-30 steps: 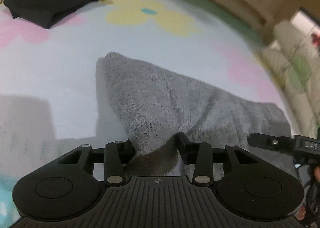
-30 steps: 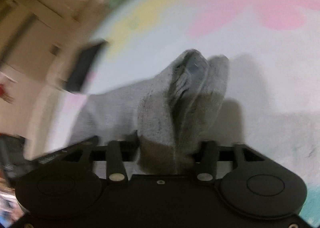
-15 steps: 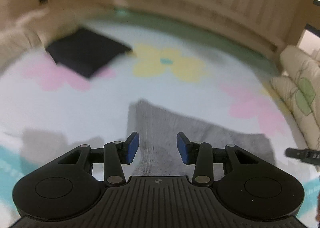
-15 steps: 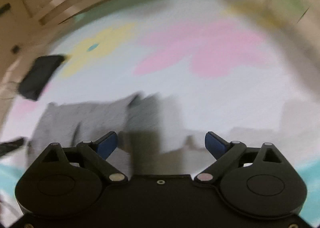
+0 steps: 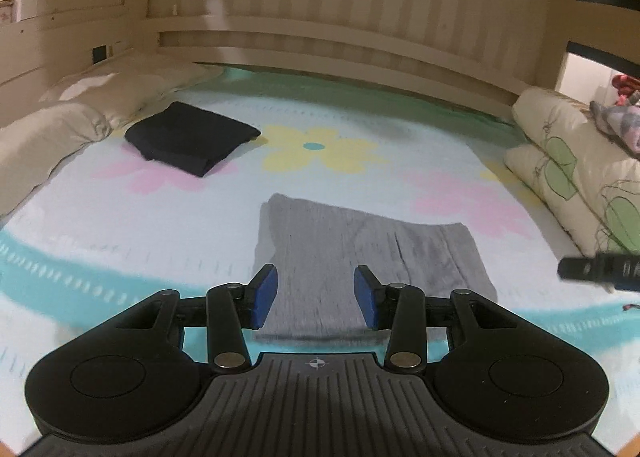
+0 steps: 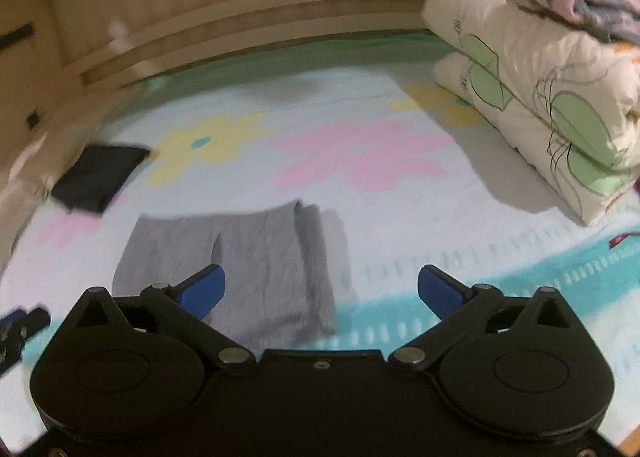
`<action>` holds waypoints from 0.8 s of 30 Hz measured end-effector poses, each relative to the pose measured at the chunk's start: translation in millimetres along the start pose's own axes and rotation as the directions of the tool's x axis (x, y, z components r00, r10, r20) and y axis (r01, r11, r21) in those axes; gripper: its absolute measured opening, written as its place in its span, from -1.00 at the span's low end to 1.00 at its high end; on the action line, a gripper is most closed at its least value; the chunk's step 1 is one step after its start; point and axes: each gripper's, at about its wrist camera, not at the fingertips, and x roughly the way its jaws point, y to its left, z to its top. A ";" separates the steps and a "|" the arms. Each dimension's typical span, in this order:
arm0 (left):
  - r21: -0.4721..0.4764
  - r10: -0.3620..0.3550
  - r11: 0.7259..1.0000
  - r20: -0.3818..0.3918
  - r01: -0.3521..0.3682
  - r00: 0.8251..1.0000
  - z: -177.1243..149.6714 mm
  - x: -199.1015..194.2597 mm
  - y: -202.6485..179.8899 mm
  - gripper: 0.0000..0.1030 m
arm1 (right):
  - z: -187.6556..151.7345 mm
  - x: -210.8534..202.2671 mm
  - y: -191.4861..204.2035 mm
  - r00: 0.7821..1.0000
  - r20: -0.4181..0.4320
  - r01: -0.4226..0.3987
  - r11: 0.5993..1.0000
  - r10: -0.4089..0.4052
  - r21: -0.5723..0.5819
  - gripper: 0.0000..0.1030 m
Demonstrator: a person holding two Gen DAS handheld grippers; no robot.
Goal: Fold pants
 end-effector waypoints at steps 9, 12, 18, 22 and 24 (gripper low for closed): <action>0.085 0.046 0.995 -0.034 -0.043 0.998 -33.4 -6.5 -9.4 -0.21 | -48.5 -20.2 28.1 1.000 -0.016 0.005 0.997 -0.007 -0.073 0.98; 0.085 0.045 0.996 -0.043 -0.041 0.998 -38.7 -3.3 -11.5 -0.21 | -52.8 -11.9 33.2 0.999 -0.039 0.025 0.994 -0.030 -0.108 0.98; 0.087 0.047 0.995 -0.072 -0.041 0.996 -46.5 1.9 -11.4 -0.21 | -59.5 -10.4 46.6 0.998 -0.004 0.060 0.984 -0.061 -0.169 0.98; 0.079 0.050 0.996 -0.081 -0.043 0.995 -47.8 2.0 -9.5 -0.21 | -60.6 -4.7 49.5 0.997 -0.018 0.070 0.982 -0.074 -0.174 0.98; 0.073 0.048 0.996 -0.090 -0.042 0.995 -47.6 2.6 -8.8 -0.21 | -60.9 -1.8 49.8 0.997 -0.029 0.070 0.982 -0.076 -0.173 0.98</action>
